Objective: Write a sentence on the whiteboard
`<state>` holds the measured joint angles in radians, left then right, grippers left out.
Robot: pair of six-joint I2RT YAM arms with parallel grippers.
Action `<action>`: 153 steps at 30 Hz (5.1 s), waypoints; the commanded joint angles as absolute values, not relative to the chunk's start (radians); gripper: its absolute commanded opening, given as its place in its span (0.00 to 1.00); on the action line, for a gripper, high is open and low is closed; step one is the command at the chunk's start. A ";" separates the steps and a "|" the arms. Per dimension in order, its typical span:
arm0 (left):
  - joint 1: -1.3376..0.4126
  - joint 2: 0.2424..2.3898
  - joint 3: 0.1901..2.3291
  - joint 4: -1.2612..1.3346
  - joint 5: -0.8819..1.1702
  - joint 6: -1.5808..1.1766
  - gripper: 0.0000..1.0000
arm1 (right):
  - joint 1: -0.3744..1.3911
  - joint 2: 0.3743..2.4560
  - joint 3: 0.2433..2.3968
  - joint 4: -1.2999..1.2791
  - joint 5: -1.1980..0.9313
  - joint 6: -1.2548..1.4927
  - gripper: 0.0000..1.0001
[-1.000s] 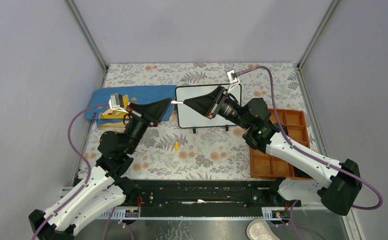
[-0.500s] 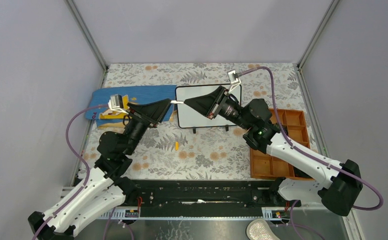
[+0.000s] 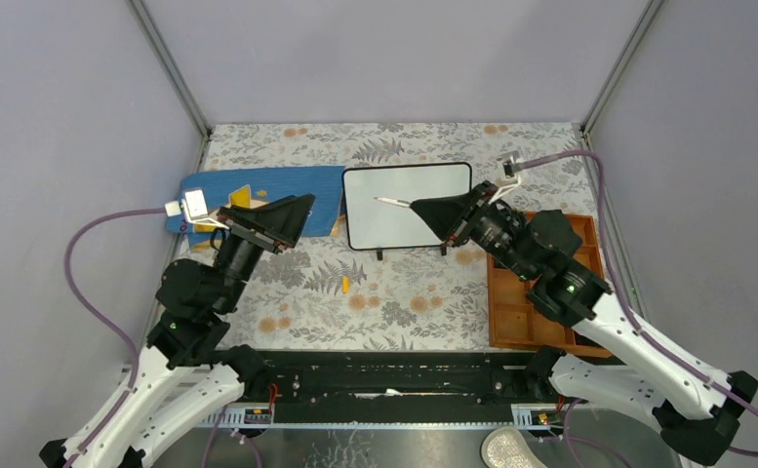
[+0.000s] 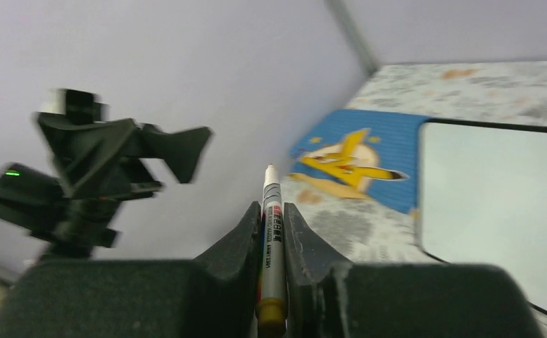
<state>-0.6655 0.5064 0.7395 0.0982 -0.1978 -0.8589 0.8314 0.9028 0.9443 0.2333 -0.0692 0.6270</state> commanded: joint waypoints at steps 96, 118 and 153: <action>-0.652 1.346 0.615 0.281 -0.029 -0.598 0.76 | 0.835 0.694 0.695 -0.034 0.464 0.274 0.00; -0.044 1.642 0.626 1.252 0.950 -0.967 0.82 | 0.836 0.685 0.697 0.047 0.318 0.296 0.00; -0.066 2.027 0.633 1.568 0.948 -0.936 0.68 | 0.836 0.884 0.796 0.118 0.152 0.365 0.00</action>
